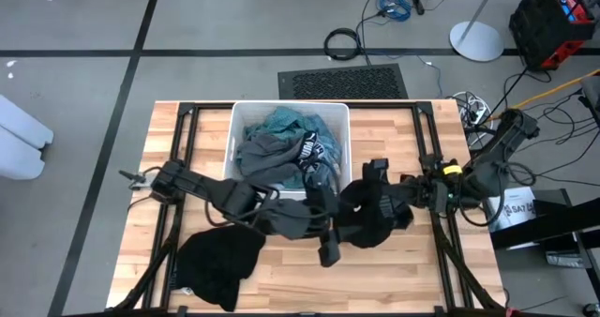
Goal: Sort clothes
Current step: Put the black boxer into the white laundry bin
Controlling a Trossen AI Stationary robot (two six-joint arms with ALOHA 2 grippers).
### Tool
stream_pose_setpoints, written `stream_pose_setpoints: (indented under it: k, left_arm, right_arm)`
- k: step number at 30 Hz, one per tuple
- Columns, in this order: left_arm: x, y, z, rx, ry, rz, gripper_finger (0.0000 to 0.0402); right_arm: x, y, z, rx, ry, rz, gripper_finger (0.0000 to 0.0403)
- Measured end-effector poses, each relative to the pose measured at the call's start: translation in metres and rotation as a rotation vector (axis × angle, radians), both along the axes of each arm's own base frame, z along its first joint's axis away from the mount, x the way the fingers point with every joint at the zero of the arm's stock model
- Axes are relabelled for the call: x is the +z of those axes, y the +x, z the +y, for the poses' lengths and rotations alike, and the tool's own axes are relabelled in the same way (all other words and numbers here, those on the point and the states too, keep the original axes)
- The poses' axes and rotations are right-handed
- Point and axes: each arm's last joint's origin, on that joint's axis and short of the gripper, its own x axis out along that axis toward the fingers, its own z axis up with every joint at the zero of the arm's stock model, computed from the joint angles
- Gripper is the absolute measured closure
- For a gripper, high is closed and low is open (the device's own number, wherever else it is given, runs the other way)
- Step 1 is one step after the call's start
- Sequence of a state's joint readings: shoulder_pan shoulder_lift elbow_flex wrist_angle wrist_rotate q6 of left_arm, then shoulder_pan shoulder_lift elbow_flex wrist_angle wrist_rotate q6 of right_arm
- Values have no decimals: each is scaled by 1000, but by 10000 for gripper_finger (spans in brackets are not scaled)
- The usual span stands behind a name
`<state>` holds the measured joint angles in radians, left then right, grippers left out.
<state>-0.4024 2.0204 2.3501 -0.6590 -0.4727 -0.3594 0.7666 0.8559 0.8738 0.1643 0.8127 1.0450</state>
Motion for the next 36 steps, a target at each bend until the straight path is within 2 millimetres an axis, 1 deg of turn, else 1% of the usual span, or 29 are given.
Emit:
stream_pose_setpoints:
  k: [5,11,14,17,20,22,24,31,34,36]
  left_arm:
    - [-14,16,1,20,2,1,165]
    - [-18,29,4,42,-37,-58,165]
    - [-20,34,11,80,-116,-70,165]
    - [-21,38,19,126,-259,-80,165]
    - [-24,44,28,107,-421,-71,165]
    - [-24,47,32,80,-486,-72,165]
    - [-23,49,34,55,-509,-86,165]
    - [-22,49,36,76,-505,-96,165]
    - [-23,49,36,79,-503,-90,185]
    - [-23,49,36,78,-501,-90,218]
  right_arm:
    - [-1,6,1,-20,-4,-7,403]
    - [-7,18,7,-30,7,8,403]
    - [-8,22,11,-32,1,6,403]
    - [-6,25,13,-37,-21,-29,403]
    - [-2,26,14,-24,-43,-67,403]
    - [-1,26,14,-26,-47,-74,403]
    - [-1,26,14,-26,-49,-73,403]
    - [-2,28,17,-20,-44,-81,403]
    - [-2,28,17,-11,-45,-84,403]
    - [-2,28,17,-10,-48,-83,403]
